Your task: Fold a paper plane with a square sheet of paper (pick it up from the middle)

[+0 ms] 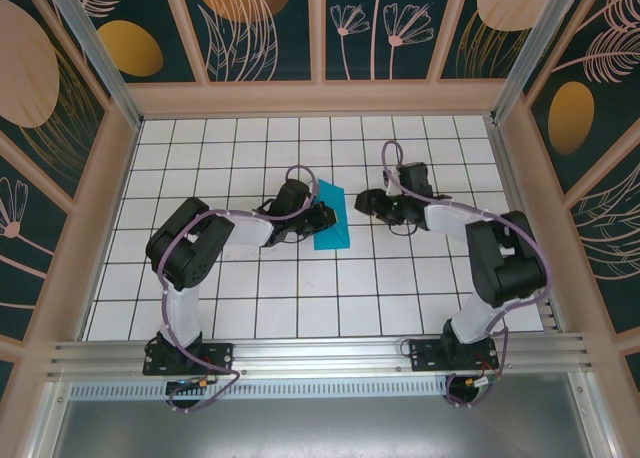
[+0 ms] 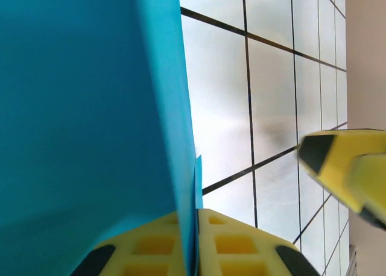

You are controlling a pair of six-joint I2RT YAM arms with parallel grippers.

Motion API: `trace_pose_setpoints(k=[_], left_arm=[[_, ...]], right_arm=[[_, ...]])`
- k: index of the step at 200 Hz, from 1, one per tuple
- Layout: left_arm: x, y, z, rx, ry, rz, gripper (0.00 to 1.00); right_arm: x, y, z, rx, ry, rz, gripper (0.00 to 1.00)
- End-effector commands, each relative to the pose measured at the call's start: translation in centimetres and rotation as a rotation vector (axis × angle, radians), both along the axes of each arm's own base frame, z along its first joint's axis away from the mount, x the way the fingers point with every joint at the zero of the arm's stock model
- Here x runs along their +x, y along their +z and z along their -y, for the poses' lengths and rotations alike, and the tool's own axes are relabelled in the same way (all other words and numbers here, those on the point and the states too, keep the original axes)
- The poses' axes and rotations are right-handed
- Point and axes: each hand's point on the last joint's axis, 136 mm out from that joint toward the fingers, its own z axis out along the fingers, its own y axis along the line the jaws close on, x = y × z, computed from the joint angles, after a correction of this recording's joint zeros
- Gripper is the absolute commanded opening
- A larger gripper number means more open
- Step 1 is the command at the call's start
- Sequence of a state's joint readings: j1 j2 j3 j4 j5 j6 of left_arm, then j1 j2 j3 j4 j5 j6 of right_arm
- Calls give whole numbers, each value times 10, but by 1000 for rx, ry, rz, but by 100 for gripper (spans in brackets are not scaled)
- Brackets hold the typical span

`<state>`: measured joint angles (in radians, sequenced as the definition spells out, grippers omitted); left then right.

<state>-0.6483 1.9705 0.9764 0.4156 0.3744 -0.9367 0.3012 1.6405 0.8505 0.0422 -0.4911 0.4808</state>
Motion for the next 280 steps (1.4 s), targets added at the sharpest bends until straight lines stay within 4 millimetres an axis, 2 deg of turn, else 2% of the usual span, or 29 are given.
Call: trace_pose_setpoints(k=[1, 22, 53, 64, 74, 78, 91, 127, 143, 169, 172, 187, 229, 280], left_arm=[[8, 11, 1, 22, -11, 71, 6], [9, 22, -6, 73, -6, 105, 4], [6, 49, -27, 194, 1, 147, 3], [5, 62, -37, 254, 9, 162, 2], [2, 65, -49, 327, 15, 154, 3], [1, 77, -54, 343, 22, 169, 3], [1, 87, -72, 440, 42, 184, 3], [6, 115, -139, 785, 199, 233, 3], [8, 120, -164, 941, 266, 234, 3], [7, 121, -192, 1169, 356, 222, 3], [8, 112, -193, 1204, 350, 207, 3], [7, 103, -197, 1301, 353, 181, 3], [17, 64, -183, 1441, 333, 148, 3], [23, 31, -161, 1501, 288, 132, 4]], right_arm=[[4, 6, 28, -76, -81, 64, 69], [3, 6, 44, -102, -125, 97, 76], [-1, 16, 54, -95, -176, 167, 99], [-2, 19, 58, -93, -199, 191, 99], [-4, 21, 61, -88, -220, 212, 99], [-4, 22, 61, -84, -228, 221, 99], [-6, 22, 65, -74, -254, 240, 99], [-8, 17, 74, -96, -306, 242, 99], [-7, 13, 78, -106, -325, 229, 99], [-6, 6, 82, -120, -345, 212, 99], [-6, 6, 82, -120, -347, 211, 99], [-6, 2, 84, -119, -356, 199, 99], [-4, -4, 87, -116, -375, 170, 98], [-5, -6, 88, -107, -396, 154, 97]])
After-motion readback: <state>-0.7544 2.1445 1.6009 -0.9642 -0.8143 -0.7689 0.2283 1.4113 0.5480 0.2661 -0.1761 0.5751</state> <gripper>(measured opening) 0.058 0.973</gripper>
